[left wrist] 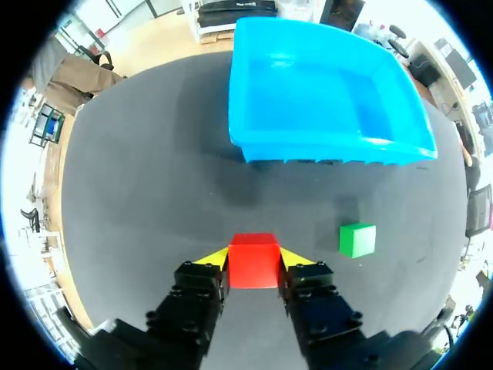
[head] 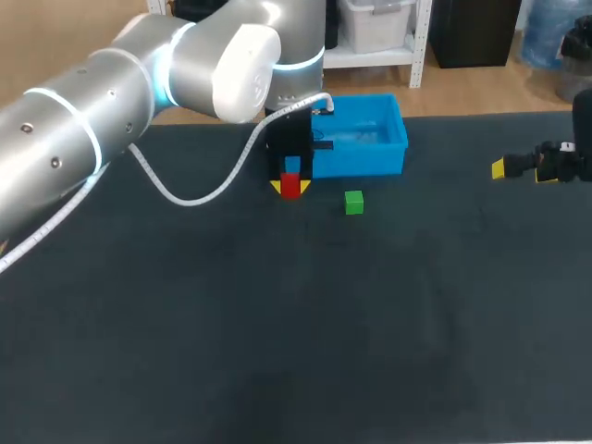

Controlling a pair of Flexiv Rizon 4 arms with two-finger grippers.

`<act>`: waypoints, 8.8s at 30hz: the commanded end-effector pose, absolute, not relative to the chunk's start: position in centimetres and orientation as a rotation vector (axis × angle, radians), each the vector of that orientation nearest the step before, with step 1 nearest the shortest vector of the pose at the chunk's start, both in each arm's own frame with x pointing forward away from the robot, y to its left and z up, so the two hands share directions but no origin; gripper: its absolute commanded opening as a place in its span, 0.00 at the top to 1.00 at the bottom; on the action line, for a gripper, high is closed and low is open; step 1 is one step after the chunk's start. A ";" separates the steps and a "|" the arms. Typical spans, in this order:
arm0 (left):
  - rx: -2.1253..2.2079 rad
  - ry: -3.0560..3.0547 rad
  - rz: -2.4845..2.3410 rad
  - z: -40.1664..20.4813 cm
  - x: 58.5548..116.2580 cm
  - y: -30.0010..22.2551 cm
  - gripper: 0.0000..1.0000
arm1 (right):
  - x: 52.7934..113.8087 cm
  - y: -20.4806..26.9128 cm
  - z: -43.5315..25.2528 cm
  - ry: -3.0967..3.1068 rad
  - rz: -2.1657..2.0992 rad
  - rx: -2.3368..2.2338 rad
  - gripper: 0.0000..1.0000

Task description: Use the left arm to pick the red cube and place it into the blue plastic box first, then use the right arm to grasp the green cube and put it into the same blue plastic box after the first action is fully finished.

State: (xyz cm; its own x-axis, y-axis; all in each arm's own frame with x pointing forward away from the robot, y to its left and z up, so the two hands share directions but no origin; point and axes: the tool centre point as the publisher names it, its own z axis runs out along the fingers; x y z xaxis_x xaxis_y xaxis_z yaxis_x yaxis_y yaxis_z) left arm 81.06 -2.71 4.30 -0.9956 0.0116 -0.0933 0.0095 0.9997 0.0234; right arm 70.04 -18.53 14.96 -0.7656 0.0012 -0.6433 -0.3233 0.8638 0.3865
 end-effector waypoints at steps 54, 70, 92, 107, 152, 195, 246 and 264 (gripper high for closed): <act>0.291 2.685 -0.238 19.5 83.3 -0.6 1.00 | 70.1 -18.6 14.9 2.372 0.643 -0.234 0.00; 0.307 2.636 -0.249 19.9 86.9 -1.3 1.00 | 70.1 -18.6 14.9 2.372 0.643 -0.234 0.00; 0.242 2.607 -0.350 18.8 90.4 -3.6 1.00 | 70.1 -18.6 14.9 2.372 0.643 -0.234 0.00; 0.147 2.582 -0.385 17.9 91.1 -7.0 1.00 | 70.1 -18.6 14.9 2.372 0.643 -0.234 0.00; 0.108 2.544 -0.331 13.8 94.7 -7.8 1.00 | 70.1 -18.6 14.9 2.372 0.643 -0.234 0.00; 0.077 2.484 -0.387 16.3 88.1 -6.3 0.00 | 70.1 -18.6 14.9 2.372 0.643 -0.234 0.00; 0.398 2.484 -0.508 16.8 78.2 3.8 0.00 | 70.1 -18.6 14.9 2.372 0.643 -0.234 0.00; 0.444 2.504 -0.536 16.1 75.4 5.9 0.00 | 70.1 -18.6 14.9 2.372 0.643 -0.234 0.00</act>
State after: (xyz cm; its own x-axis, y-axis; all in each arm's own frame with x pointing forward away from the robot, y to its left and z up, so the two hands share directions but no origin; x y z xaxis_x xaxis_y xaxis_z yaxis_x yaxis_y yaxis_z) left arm 75.85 5.29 16.05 -0.8058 0.2011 -0.5570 0.4062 0.8722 -0.2727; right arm 70.04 -18.53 14.96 -0.7656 0.0012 -0.6433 -0.3233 0.8638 0.3864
